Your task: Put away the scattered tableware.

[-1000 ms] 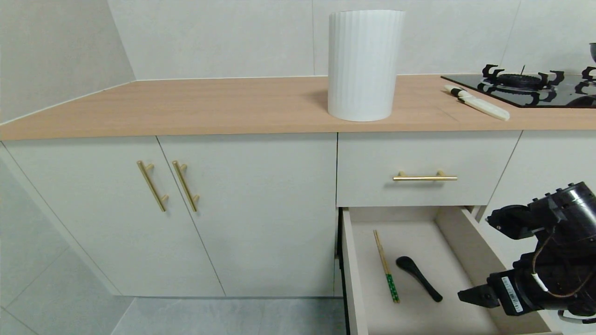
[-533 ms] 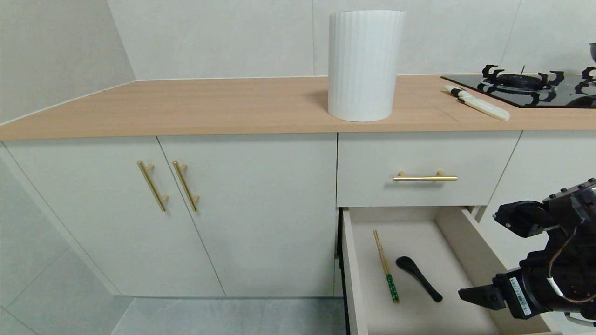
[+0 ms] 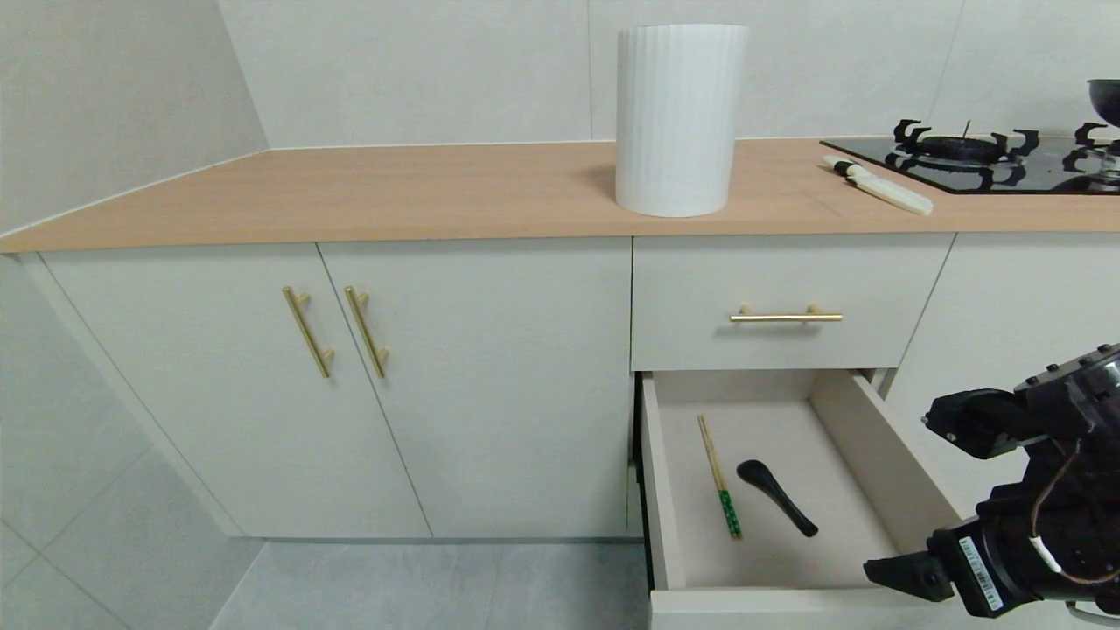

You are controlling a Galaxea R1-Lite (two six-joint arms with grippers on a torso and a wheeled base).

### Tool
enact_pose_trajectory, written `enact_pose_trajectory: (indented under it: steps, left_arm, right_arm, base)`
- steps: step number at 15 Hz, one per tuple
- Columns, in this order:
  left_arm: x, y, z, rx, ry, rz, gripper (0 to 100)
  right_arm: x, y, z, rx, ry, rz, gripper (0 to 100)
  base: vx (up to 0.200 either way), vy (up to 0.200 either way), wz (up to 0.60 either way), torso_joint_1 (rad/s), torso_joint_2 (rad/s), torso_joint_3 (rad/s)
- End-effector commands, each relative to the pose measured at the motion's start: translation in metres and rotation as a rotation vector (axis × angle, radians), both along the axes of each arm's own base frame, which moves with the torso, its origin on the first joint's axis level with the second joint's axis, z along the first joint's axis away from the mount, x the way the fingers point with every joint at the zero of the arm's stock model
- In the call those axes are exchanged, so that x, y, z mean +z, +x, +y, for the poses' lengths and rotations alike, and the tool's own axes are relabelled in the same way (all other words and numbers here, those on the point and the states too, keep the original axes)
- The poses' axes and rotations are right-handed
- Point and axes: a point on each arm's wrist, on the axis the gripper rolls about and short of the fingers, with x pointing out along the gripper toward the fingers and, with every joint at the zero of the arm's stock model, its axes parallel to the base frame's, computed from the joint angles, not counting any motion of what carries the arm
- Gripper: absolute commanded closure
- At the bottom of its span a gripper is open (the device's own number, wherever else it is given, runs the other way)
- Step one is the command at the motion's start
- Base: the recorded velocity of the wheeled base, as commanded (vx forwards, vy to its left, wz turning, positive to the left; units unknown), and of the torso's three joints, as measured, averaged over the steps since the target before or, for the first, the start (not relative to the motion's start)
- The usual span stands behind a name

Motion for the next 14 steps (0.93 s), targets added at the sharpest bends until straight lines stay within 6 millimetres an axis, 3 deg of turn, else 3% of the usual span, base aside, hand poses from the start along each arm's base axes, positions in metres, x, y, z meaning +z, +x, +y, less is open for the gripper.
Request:
enact_pose_trajectory:
  steps: [1,4,14]
  left_arm:
    - [0.000,0.000,0.000,0.001,0.000,0.000,0]
    - [0.000,0.000,0.000,0.000,0.000,0.000,0]
    - [0.000,0.000,0.000,0.000,0.000,0.001,0]
  right_arm:
    - [-0.003,0.002,0.002,0.004,-0.007,0.013,0]
    - [-0.010,0.002,0.004,0.020,-0.024,0.042,0]
    - [-0.065,0.024,0.030,0.075,-0.173,0.300,0]
  base:
    - [0.000,0.000,0.00,0.000,0.00,0.000]
    - [0.000,0.000,0.00,0.000,0.00,0.000]
    - [0.000,0.000,0.00,0.000,0.00,0.000]
